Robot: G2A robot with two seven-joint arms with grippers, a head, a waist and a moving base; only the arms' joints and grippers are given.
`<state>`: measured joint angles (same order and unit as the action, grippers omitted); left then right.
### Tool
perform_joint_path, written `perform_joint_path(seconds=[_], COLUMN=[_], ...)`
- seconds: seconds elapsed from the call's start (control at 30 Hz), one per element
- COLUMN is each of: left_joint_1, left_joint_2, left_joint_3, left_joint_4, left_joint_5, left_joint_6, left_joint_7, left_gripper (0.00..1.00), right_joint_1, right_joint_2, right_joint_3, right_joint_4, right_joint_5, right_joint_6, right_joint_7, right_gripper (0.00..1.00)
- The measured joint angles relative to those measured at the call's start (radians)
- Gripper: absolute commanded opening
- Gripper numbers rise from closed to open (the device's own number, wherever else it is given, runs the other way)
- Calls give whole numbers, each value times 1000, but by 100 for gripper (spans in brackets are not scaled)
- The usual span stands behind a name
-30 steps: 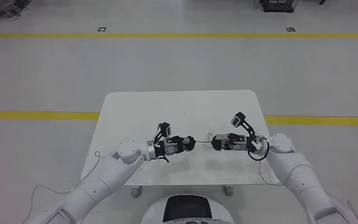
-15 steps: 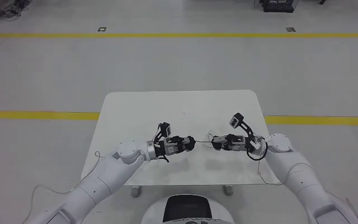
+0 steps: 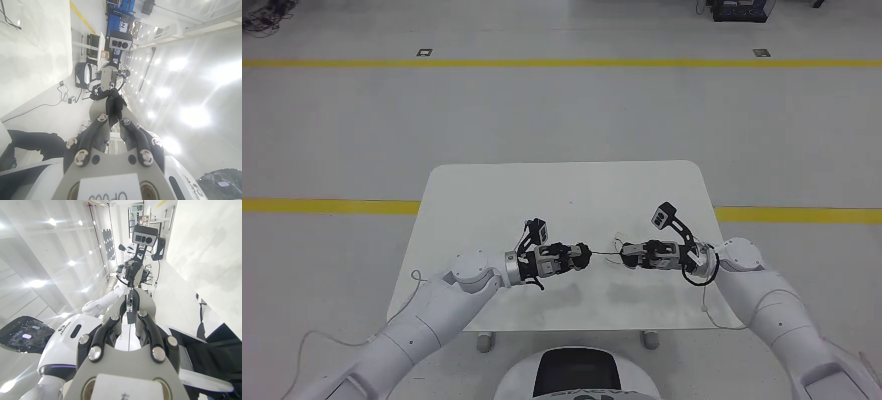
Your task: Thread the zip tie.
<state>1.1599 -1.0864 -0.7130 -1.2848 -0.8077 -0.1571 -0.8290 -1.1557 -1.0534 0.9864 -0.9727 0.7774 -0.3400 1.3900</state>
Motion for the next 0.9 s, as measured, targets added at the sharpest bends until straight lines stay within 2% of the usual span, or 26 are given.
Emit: perform_joint_path(seconds=[0.13,0.77,0.9], left_joint_1=[0,0,0], left_joint_2=[0,0,0], left_joint_3=[0,0,0], left_joint_4=[0,0,0], left_joint_5=[0,0,0], left_joint_6=[0,0,0], left_joint_7=[0,0,0], left_gripper=[0,0,0], right_joint_1=[1,8,8], right_joint_2=[-1,-6,-6], right_joint_3=[-2,-11,-11], right_joint_4=[2,11,11], right_joint_5=[0,-5,-4], right_joint_6=[0,0,0], right_joint_7=[0,0,0], right_gripper=[5,8,0])
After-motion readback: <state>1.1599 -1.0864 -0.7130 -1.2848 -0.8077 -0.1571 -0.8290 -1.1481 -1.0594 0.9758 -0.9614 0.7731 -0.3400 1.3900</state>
